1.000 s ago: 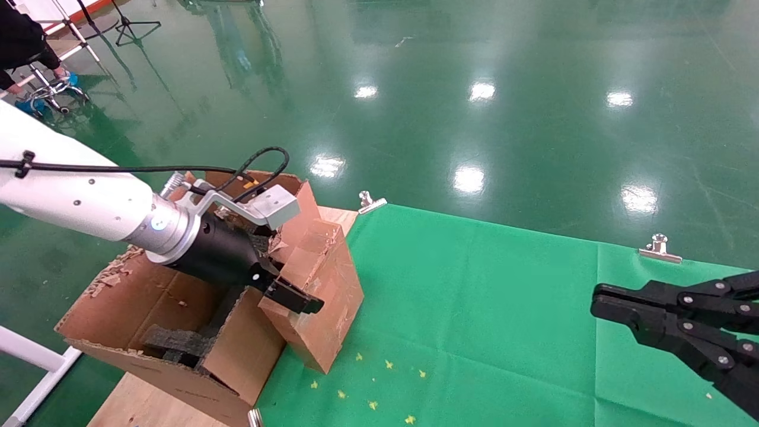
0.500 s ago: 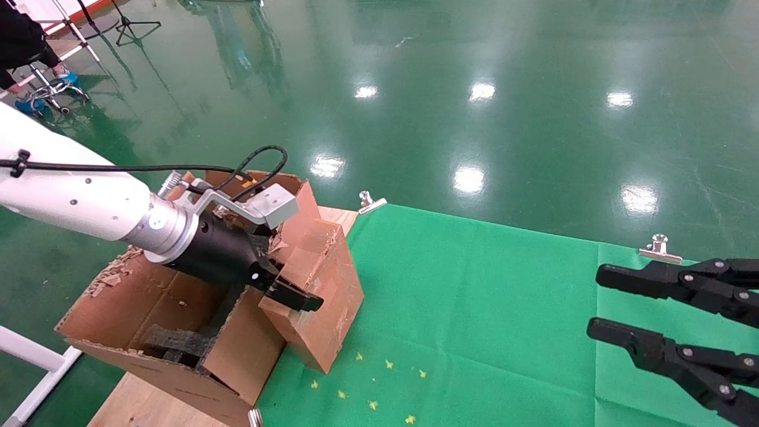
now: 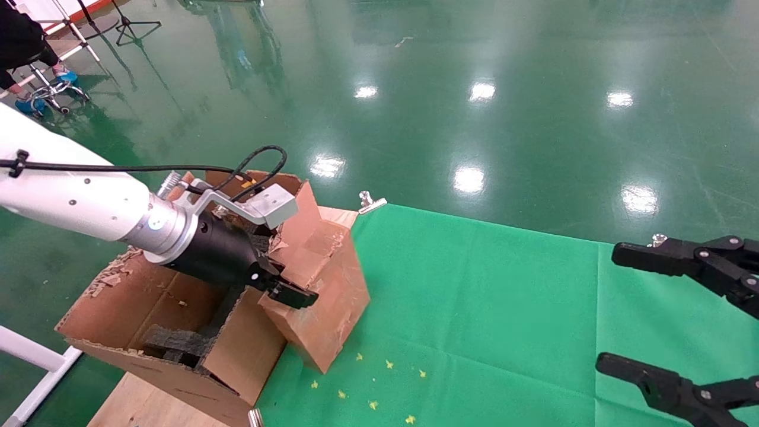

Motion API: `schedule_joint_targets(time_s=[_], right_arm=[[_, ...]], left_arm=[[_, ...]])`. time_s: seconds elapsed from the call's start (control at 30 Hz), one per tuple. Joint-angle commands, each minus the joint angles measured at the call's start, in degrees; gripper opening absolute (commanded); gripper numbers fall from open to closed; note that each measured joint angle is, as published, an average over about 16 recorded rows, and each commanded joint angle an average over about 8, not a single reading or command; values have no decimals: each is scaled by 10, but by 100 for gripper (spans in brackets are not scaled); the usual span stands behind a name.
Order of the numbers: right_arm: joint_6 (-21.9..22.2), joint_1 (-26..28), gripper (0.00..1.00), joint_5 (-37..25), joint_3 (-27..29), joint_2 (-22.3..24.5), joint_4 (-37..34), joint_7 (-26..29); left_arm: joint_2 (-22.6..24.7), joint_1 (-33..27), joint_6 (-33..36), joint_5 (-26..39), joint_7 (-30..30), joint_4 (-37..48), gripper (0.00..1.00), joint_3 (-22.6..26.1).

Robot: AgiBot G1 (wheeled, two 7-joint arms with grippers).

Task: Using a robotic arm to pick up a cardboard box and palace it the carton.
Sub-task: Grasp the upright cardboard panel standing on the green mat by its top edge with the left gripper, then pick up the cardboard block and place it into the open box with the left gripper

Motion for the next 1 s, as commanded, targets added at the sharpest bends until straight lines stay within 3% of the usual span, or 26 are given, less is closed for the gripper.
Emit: schedule_joint_targets(time_s=[0.03, 0.47, 0.77, 1.0], right_arm=[[0, 0, 100, 0, 0, 0, 0, 0], [0, 0, 100, 0, 0, 0, 0, 0], [0, 0, 100, 0, 0, 0, 0, 0], [0, 0, 100, 0, 0, 0, 0, 0]], left_arm=[[0, 0, 0, 0, 0, 0, 0, 0], [-15, -24, -16, -19, -6, 14, 0, -24], [-64, -120, -42, -56, 14, 85, 0, -97], [-90, -206, -47, -4, 83, 170, 0, -115]])
